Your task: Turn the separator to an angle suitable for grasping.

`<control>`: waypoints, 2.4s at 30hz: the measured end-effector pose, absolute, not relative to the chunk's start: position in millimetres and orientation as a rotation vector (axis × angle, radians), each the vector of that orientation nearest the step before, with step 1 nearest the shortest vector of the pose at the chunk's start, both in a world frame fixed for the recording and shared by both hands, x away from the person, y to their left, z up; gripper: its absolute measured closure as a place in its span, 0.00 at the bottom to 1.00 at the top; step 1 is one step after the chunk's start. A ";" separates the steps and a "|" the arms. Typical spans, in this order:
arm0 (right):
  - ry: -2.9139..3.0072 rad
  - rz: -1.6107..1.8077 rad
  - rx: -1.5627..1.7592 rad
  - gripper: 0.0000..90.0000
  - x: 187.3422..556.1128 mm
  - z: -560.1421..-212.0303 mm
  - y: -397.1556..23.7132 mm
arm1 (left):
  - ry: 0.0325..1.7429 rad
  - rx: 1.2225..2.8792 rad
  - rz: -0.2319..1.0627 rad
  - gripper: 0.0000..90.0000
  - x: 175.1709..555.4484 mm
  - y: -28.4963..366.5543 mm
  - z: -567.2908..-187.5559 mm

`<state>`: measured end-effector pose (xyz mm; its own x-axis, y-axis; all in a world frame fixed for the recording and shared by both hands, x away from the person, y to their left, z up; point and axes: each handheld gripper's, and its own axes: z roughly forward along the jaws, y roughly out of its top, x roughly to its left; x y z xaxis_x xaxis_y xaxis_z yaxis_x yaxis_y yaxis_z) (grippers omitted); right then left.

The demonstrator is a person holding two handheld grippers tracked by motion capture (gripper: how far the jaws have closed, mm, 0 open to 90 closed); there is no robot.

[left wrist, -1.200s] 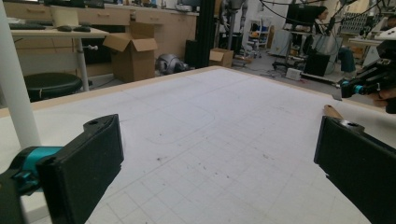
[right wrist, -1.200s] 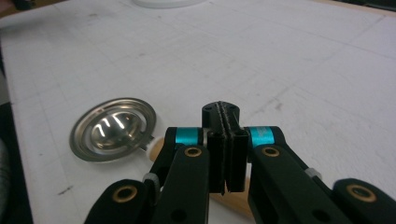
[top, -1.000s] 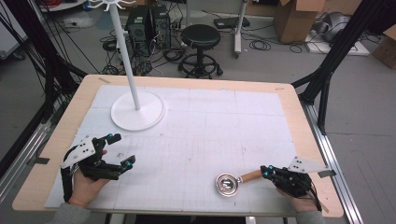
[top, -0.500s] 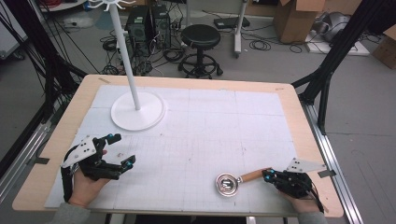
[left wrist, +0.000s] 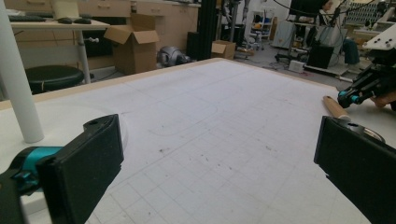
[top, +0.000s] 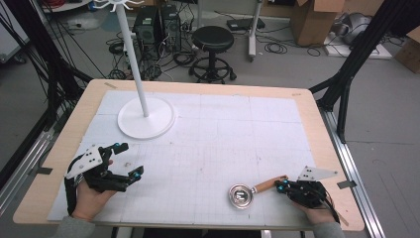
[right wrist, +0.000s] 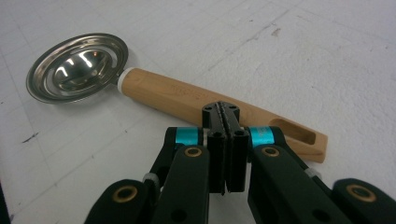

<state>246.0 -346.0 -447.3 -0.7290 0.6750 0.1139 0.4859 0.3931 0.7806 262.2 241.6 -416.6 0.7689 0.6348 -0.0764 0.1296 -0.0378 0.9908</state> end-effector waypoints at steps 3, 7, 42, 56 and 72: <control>2.443 1.236 1.030 1.00 248.9 -448.4 -341.6 | 0.627 1.592 0.454 0.02 261.8 241.7 -416.8; 2.464 1.210 1.012 1.00 252.8 -450.1 -335.9 | 0.629 1.603 0.452 0.02 261.0 241.8 -417.3; 2.482 1.211 0.999 1.00 287.3 -450.1 -301.3 | 0.636 1.620 0.463 0.02 258.1 243.5 -419.4; 2.501 1.195 0.965 1.00 298.4 -448.9 -287.1 | 0.634 1.616 0.460 0.02 256.1 244.8 -418.8; 2.519 1.195 0.947 1.00 308.4 -448.8 -275.3 | 0.628 1.605 0.478 0.02 255.1 245.8 -418.6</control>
